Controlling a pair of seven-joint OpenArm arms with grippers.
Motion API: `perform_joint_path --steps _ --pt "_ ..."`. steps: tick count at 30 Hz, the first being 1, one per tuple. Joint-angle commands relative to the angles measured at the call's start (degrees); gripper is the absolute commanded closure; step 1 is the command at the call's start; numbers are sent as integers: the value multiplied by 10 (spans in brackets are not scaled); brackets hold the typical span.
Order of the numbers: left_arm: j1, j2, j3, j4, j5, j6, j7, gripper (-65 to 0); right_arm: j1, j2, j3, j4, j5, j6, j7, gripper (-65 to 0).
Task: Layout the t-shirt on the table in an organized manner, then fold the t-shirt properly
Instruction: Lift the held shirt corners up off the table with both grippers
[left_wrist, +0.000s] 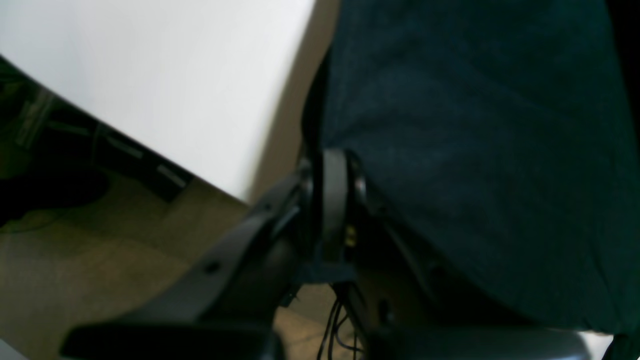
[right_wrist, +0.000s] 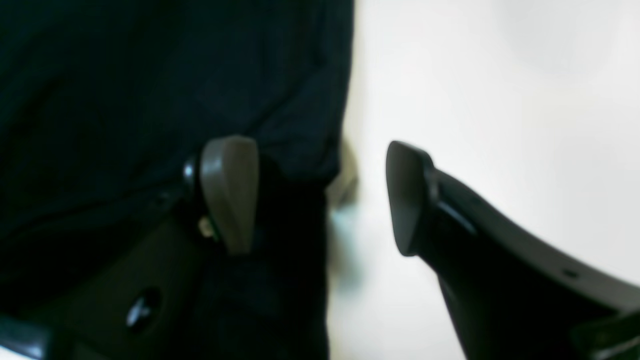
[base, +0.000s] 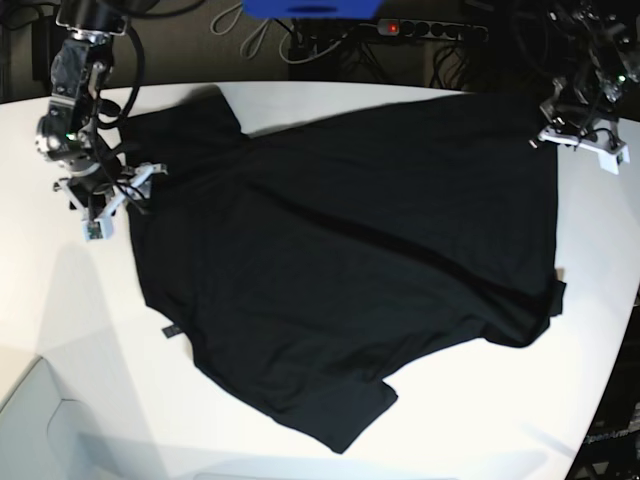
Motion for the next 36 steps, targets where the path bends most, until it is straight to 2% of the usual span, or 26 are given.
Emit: perform_joint_path --steps 1,7,9,11,16,20,24,31,36 --pt "-1 -7 -3 8 -3 1 -4 -1 6 7 1 2 4 2 9 -406" --pt "-3 -12 -4 7 -3 1 -5 -1 16 7 2 -29 4 2 24 -399" --pt "-3 -13 -4 7 -3 1 -5 -1 12 7 2 -30 4 2 24 -364" --pt "-4 -14 -4 7 -3 1 -9 -1 0 5 2 -27 4 2 24 -285" --pt "-11 -14 -43 6 -3 1 -44 -1 -30 4 6 -26 6 2 24 0" --pt "-16 -23 -60 7 -8 1 -43 -1 -56 4 6 -6 6 2 24 0" --pt "-23 -29 -64 9 -9 1 -43 -1 -91 3 6 71 6 2 24 0" --pt "-57 -29 -63 20 -10 1 -43 -1 -114 -35 39 232 6 2 22 0" --pt "-89 -30 -63 27 -9 1 -43 -1 -99 -60 93 261 6 2 22 0"
